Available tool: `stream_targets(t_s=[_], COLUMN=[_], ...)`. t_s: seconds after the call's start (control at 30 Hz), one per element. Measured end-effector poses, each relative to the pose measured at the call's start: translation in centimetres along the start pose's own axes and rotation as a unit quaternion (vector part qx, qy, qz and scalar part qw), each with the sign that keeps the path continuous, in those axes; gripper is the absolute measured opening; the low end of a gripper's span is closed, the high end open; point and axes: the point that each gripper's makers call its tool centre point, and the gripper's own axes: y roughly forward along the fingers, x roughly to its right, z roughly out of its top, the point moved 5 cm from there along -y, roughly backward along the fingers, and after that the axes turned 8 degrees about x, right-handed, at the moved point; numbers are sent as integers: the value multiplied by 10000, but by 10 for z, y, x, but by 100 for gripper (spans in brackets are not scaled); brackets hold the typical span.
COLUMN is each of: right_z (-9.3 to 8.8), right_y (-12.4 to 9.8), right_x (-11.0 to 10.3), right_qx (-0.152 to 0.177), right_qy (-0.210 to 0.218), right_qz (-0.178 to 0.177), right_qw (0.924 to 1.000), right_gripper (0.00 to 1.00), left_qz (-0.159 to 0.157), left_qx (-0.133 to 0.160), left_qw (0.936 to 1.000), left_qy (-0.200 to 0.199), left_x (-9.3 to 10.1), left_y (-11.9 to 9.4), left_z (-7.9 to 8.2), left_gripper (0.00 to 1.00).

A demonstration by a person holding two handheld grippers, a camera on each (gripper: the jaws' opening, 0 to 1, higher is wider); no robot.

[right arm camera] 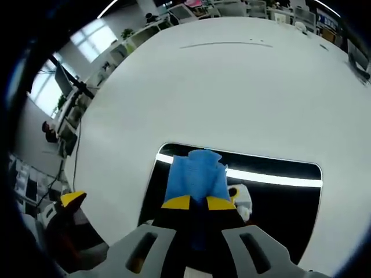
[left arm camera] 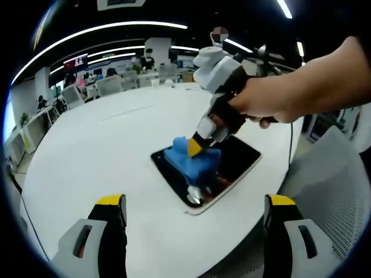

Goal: Wipe the mirror surface with the cleaning cloth until all visible marks leave the cleaned area.

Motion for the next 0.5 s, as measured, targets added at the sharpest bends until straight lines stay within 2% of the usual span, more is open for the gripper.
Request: stream_targets(t_s=[0.5], right_z=[-23], right_y=[-14], right_x=[-11], right_qx=[-33], right_qy=[-23], right_qz=[77], right_qw=[10000], right_gripper=[2], left_qz=[5], left_qx=[-36], left_qw=[10000], left_qy=[42], left_x=[0], left_y=[0], left_z=[-1], left_gripper=[99])
